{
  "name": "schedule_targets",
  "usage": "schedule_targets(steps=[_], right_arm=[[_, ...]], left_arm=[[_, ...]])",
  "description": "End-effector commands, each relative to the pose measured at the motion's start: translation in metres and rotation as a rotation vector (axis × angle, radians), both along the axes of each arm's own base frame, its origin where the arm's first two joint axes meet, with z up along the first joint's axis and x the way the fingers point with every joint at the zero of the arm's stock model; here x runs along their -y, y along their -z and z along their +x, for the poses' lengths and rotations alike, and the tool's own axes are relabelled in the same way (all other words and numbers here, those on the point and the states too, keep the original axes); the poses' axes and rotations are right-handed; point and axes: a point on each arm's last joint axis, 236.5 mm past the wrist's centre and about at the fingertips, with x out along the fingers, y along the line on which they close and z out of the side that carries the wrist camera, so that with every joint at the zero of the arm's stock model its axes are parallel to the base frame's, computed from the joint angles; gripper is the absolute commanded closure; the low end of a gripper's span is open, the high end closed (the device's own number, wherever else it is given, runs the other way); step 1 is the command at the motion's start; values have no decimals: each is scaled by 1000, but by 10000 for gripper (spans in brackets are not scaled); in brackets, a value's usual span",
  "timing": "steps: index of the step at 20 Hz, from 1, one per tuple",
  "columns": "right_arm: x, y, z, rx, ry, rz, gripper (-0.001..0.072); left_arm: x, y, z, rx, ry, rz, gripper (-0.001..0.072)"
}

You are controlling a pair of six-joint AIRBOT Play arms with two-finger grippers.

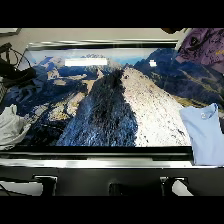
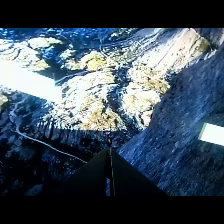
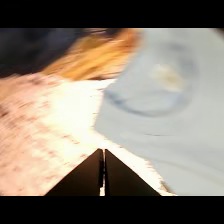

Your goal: Fold the clothes and pants, and hang the long-sleeved shirts on hangers.

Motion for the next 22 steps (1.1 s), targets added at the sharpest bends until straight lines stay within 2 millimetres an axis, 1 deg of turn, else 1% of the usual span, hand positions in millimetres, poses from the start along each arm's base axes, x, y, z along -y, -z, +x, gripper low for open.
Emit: schedule_targets(steps=[1, 2, 3, 4, 5, 6, 7, 9, 11, 13, 17, 19, 22], right_arm=[[-142, -10, 63, 60, -390, -28, 680], [-179, -3, 65, 46, -478, -52, 680], [-216, 5, 62, 24, -564, -76, 680], [-249, 13, 56, -1, -637, -97, 681], [-277, 20, 48, -21, -696, -116, 681], [-303, 26, 40, -34, -751, -134, 681], [-325, 31, 31, -43, -796, -143, 681], [-356, 38, 16, -59, -863, -166, 681], [-374, 39, 10, -56, -877, -161, 681], [-380, 38, 8, -50, -882, -154, 680], [-377, 39, 5, -65, -887, -161, 679], [-375, 42, -3, -101, -893, -158, 679], [-375, 43, -3, -104, -894, -159, 679]], left_arm=[[27, -16, -4, 56, 160, -63, 684], [34, -21, -10, 68, 207, -76, 684], [39, -22, -17, 73, 243, -83, 684], [41, -22, -25, 74, 268, -83, 685], [42, -20, -34, 77, 276, -80, 685], [43, -16, -43, 86, 278, -78, 685], [44, -12, -51, 98, 272, -76, 685], [45, 3, -69, 136, 240, -74, 685], [44, 16, -83, 181, 211, -67, 685], [45, 24, -92, 190, 201, -66, 685], [44, 27, -94, 180, 198, -67, 681], [44, 27, -93, 181, 198, -67, 681], [44, 27, -93, 181, 198, -67, 681]])
